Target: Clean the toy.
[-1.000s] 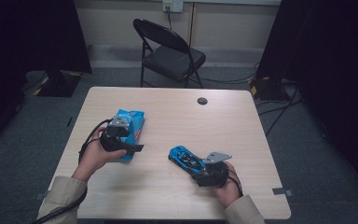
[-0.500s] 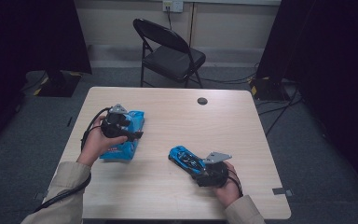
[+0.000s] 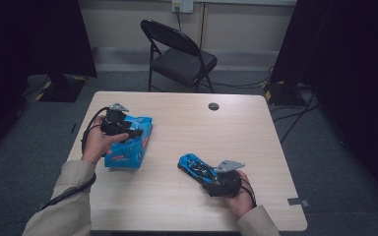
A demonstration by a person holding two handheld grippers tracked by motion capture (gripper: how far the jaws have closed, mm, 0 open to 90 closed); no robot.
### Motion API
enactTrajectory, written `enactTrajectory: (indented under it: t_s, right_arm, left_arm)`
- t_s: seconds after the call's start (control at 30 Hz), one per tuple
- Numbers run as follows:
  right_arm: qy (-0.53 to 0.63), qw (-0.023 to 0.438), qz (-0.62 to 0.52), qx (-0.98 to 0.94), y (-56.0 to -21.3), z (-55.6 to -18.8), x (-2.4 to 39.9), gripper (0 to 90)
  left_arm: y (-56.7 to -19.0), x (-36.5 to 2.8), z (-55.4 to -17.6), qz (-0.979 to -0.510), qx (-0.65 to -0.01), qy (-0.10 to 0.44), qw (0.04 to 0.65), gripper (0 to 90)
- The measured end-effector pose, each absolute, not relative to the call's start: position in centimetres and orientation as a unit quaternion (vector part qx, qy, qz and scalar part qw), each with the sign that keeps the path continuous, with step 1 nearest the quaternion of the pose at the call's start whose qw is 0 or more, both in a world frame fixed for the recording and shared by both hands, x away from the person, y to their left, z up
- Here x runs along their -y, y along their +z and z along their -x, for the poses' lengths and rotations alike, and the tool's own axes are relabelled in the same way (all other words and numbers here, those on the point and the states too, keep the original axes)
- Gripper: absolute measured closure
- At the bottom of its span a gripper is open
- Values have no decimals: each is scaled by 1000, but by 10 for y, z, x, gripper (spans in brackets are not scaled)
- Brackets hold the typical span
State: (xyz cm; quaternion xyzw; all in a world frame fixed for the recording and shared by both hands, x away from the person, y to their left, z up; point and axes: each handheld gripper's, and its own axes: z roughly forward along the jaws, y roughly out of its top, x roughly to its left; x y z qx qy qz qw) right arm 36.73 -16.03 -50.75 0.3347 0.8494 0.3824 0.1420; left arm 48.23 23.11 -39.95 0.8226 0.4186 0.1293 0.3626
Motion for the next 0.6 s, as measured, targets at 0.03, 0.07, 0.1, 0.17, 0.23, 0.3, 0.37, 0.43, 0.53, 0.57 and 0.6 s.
enactTrajectory:
  t_s: [0.03,0.07,0.1,0.17,0.23,0.3,0.37,0.43,0.53,0.57,0.6]
  right_arm:
    - [382,142,-335,-849,-508,-367,160,239]
    - [383,142,-335,-849,-508,-367,160,238]
    - [382,142,-335,-849,-508,-367,160,239]
    - [383,142,-335,-849,-508,-367,160,238]
    - [382,142,-335,-849,-508,-367,160,239]
    - [383,142,-335,-849,-508,-367,160,239]
    - [383,142,-335,-849,-508,-367,160,238]
    - [382,142,-335,-849,-508,-367,160,239]
    - [382,142,-335,-849,-508,-367,160,238]
    - [382,142,-335,-849,-508,-367,160,239]
    - [382,142,-335,-849,-508,-367,160,239]
  left_arm:
    - [-399,-231,-482,-825,-419,138,353,405]
    - [-399,-232,-482,-828,-415,141,349,428]
    - [-399,-233,-482,-826,-420,137,350,469]
    - [-398,-235,-481,-825,-426,138,345,491]
    - [-399,-238,-481,-826,-428,133,343,532]
    - [-400,-240,-480,-819,-436,140,346,538]
    - [-401,-243,-480,-817,-443,142,341,555]
    - [-401,-246,-479,-814,-452,145,335,622]
    - [-402,-250,-478,-811,-466,137,328,717]
    - [-402,-251,-477,-810,-471,135,322,741]
    - [-403,-252,-477,-810,-472,132,320,772]
